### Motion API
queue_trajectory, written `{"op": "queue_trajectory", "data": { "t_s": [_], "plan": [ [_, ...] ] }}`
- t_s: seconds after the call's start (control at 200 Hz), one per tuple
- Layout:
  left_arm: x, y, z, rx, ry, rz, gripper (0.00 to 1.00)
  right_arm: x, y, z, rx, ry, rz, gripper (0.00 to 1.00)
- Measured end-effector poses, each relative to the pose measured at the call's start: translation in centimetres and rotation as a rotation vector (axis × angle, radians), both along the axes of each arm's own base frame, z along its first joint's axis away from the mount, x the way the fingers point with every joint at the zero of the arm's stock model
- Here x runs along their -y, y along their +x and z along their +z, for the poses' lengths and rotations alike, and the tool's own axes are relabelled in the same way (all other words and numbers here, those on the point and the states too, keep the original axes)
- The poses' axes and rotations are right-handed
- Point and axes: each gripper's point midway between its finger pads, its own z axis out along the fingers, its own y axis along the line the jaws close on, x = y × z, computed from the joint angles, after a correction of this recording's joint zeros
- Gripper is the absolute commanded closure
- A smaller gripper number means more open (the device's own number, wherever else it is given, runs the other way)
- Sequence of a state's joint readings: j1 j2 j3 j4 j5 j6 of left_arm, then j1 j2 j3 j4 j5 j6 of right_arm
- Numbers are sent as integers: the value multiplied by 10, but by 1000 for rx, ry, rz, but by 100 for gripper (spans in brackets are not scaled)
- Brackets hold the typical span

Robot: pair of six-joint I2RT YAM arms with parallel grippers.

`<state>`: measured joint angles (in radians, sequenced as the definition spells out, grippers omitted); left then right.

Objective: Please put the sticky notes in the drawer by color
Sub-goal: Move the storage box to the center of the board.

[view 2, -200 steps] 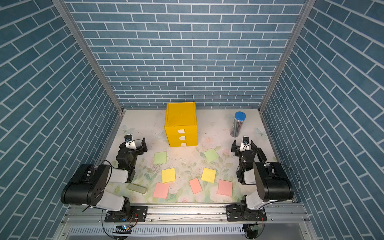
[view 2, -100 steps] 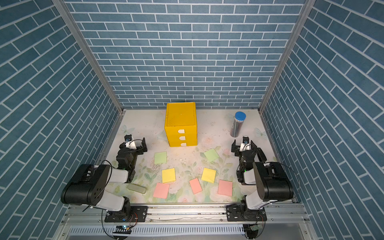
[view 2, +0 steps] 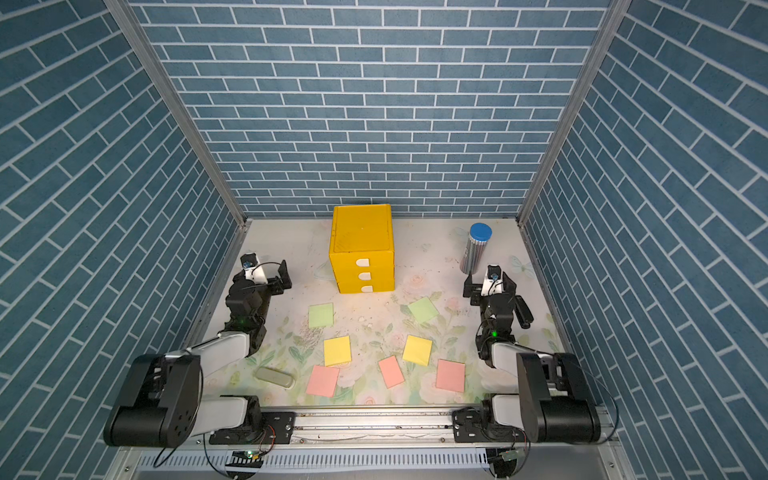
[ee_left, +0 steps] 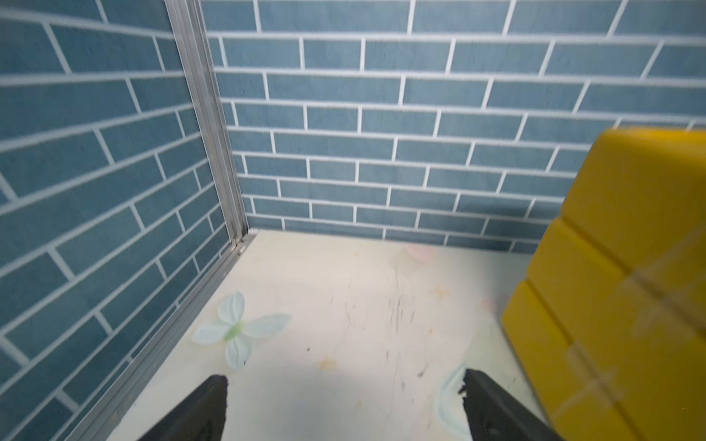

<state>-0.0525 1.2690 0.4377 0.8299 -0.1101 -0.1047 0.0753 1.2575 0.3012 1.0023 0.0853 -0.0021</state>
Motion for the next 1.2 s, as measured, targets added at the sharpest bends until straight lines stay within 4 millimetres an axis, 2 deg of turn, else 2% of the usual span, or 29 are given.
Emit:
{"op": "queue_trajectory", "data": {
  "t_s": [0.05,0.115,0.155,0.265,0.32,0.41,0.505,0.655,0.725,0.935,1.09,1.2],
  "plan": [
    [6,4,20,28,-37,-12,0,-9,4,23,30,21,30,0],
    [26,11,40,34,-81,-55,0,-33,8,46,45,46,98,0],
    [47,17,52,24,-105,-106,0,-51,11,56,39,58,147,0],
    [114,40,79,-43,-159,-251,0,-114,24,80,-20,85,296,0],
    [141,49,91,-68,-197,-318,0,-147,30,92,-49,99,366,0],
    [162,65,96,-117,-248,-365,0,-190,39,101,-90,128,466,3],
    [171,82,85,-188,-274,-369,3,-216,54,92,-159,149,515,4],
    [185,95,47,-311,-311,-387,11,-244,72,57,-292,171,575,10],
    [190,96,27,-366,-333,-394,14,-253,78,57,-307,207,600,12],
    [204,98,31,-350,-386,-458,30,-276,71,55,-343,251,684,17],
    [226,110,38,-321,-385,-492,30,-284,66,53,-360,271,717,21],
    [242,114,40,-304,-389,-519,30,-274,69,52,-367,309,707,23]
  ]
}}
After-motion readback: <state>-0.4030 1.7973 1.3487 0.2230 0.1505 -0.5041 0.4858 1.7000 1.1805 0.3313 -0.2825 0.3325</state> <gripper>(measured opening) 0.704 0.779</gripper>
